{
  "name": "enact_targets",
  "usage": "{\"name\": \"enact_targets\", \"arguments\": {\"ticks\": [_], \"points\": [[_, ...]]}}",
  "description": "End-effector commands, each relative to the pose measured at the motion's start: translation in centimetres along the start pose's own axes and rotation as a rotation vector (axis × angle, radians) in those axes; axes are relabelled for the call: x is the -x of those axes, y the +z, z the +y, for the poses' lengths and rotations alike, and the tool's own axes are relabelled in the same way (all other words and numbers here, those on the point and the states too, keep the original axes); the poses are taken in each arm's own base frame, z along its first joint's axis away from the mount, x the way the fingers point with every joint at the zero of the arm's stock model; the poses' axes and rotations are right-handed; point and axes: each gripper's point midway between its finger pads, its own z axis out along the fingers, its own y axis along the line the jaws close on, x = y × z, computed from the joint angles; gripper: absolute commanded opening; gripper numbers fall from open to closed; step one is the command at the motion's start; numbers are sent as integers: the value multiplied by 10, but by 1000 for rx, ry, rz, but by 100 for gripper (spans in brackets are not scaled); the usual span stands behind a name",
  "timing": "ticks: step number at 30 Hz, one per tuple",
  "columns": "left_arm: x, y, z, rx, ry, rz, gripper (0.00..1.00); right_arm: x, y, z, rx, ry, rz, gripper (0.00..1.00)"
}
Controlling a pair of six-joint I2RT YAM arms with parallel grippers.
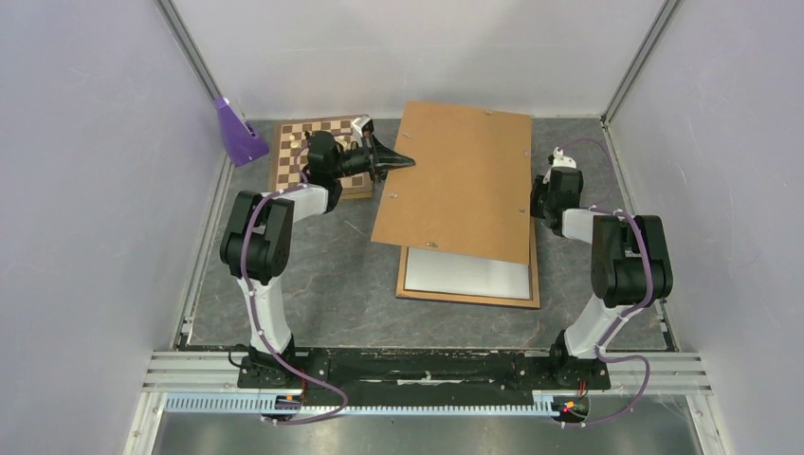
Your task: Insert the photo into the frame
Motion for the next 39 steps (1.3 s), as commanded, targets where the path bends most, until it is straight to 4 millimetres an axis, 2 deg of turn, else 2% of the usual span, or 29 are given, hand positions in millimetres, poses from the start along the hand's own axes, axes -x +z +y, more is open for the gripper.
{"name": "enact_targets", "arguments": {"ticks": [1,4,6,12,21,25,32,39], "points": [[-12,14,-5,-64,140,15,2,37,5,7,25,19,-107,32],[-15,21,10,-48,147,28,2,40,4,8,27,17,-109,44],[-16,23,21,-27,150,30,2,43,2,10,32,15,-114,48],[-16,23,44,25,157,18,2,57,-8,5,24,4,-131,54],[-18,20,64,59,166,-4,2,90,-31,-49,-62,46,-200,56],[-19,24,71,66,172,1,3,101,-43,-66,-78,58,-232,56],[-20,32,90,96,187,-1,2,98,-51,-80,-79,69,-228,56],[-19,43,103,77,202,-7,2,79,-43,-81,-42,96,-177,55]]}}
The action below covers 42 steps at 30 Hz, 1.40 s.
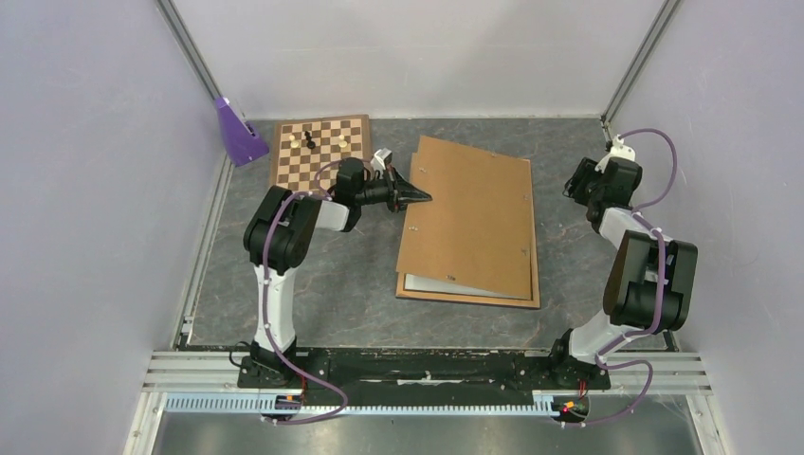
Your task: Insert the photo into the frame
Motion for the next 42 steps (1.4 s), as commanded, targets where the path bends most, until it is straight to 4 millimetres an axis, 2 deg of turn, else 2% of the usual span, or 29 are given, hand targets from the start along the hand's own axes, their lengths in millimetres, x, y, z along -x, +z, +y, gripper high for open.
{"name": "enact_targets", "arguments": {"ticks": [1,13,42], "points": [[6,10,-17,-79,128,-18,2,-1,-1,2,38,5,1,54],[5,13,11,-29,109,-40,2,-13,-4,2,60,11,25,54],[11,19,24,-5,125,-48,2,-28,-3,3,89,22,62,52]]}}
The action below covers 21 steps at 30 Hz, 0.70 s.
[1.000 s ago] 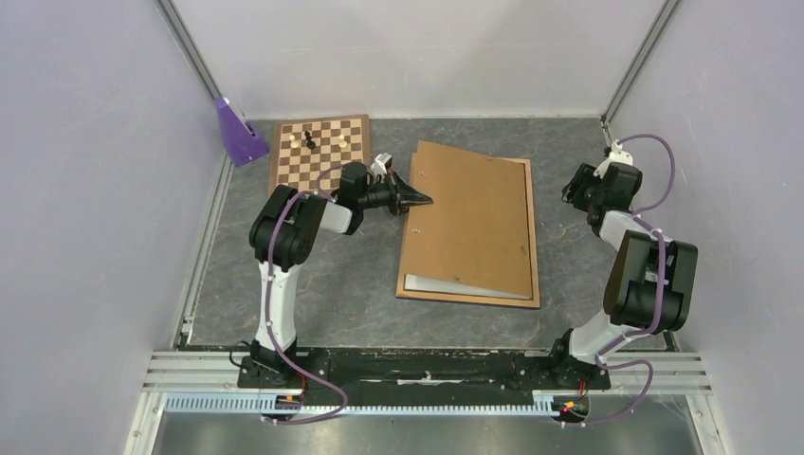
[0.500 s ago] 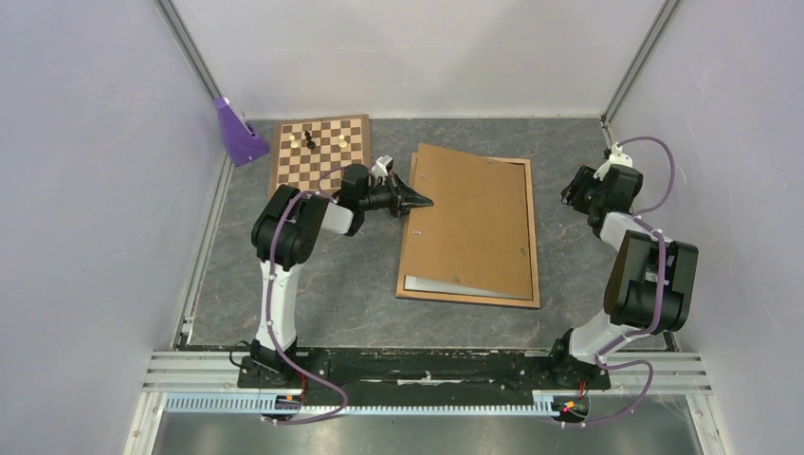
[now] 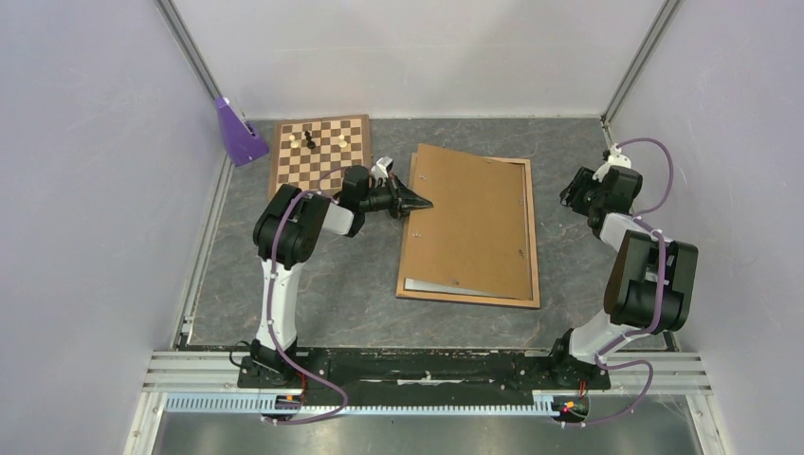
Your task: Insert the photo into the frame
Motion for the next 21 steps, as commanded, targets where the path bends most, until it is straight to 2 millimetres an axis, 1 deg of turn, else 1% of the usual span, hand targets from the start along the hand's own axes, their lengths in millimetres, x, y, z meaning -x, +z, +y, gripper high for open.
{"name": "enact_targets", "arguments": {"ticks": [1,14,21], "points": [[7,6,-23,-73,122,-3,2,-1,1,1,18,-3,-3,52],[7,9,-18,-89,111,-20,2,-7,2,2,27,-1,14,52],[4,12,-13,-76,105,-21,2,-18,3,3,37,7,37,52]]}}
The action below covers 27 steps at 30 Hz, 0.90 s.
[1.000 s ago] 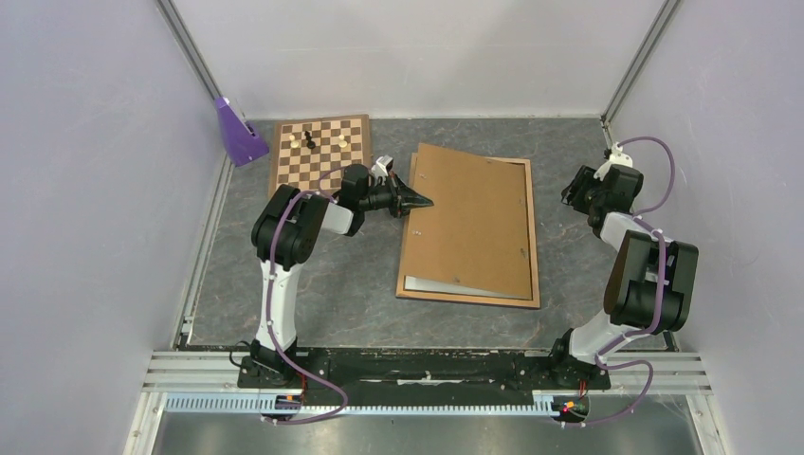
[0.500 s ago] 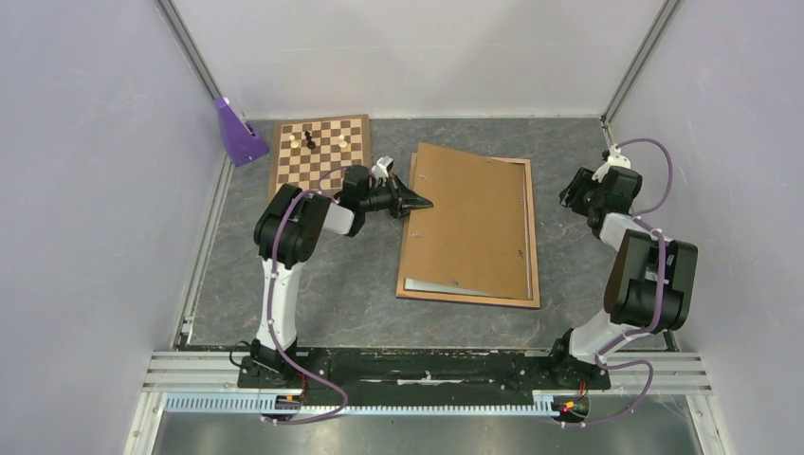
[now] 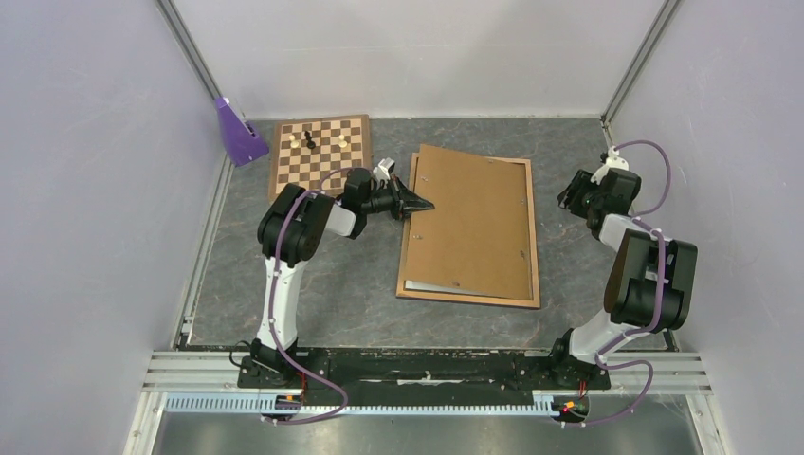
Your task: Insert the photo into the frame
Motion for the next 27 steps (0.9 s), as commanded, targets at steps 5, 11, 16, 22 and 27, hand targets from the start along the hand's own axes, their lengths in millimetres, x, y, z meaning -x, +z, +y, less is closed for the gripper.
{"name": "enact_targets", "arguments": {"ticks": [5,11,16,22,27], "points": [[2,8,-14,-48,70,-22,2,-21,4,8,25,-11,34,52],[0,7,-4,-10,59,-30,2,-33,7,25,51,-44,63,52],[-2,6,4,13,34,-36,2,-46,8,35,64,-64,93,52],[-3,5,8,25,16,-48,2,-63,7,39,69,-79,131,52],[-6,5,14,47,6,-47,2,-69,8,42,73,-87,146,52]]}}
